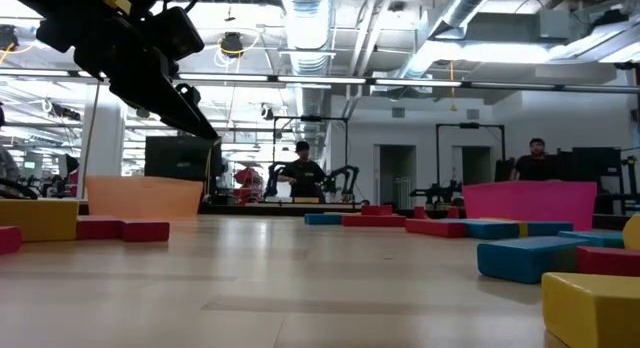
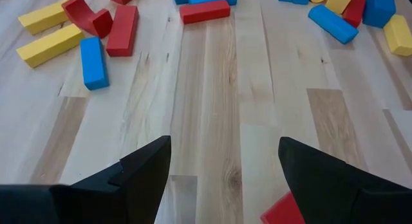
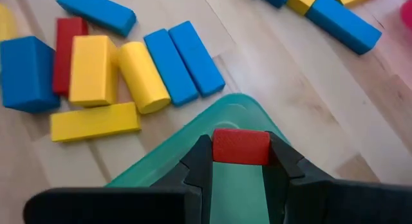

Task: Sort blocks
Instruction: Put the red rectangle block into the green bin

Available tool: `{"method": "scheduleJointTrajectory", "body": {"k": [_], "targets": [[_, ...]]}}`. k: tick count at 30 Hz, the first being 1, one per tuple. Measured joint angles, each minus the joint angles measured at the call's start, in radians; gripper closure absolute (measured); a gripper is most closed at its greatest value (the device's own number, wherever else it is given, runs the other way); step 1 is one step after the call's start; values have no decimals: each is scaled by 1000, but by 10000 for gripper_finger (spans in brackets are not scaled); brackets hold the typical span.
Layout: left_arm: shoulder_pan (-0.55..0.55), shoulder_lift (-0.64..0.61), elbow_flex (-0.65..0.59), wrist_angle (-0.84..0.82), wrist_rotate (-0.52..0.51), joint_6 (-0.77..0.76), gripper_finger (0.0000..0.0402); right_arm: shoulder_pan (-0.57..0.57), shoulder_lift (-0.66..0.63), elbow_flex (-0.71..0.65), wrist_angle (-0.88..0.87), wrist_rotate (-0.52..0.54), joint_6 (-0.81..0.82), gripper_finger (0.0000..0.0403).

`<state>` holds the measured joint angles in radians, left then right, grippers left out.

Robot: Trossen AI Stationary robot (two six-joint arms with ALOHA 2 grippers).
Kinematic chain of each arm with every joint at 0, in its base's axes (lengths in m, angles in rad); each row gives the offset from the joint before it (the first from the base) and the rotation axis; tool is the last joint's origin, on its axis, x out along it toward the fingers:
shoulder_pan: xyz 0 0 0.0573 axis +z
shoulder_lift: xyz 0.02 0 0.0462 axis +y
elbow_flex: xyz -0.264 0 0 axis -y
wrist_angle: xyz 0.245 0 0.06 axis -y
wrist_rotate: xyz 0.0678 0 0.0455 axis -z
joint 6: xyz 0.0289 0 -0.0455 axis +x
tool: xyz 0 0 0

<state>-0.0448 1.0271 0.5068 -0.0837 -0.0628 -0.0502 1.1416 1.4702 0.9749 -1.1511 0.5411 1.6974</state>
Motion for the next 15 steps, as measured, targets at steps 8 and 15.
{"method": "scheduleJointTrajectory", "body": {"k": [8,15], "targets": [[0,0,0,-5,1,-7,120,-27,52,0,11,-24,3,296],[0,0,0,-12,6,-7,120,-67,59,0,10,-23,-3,272]]}}
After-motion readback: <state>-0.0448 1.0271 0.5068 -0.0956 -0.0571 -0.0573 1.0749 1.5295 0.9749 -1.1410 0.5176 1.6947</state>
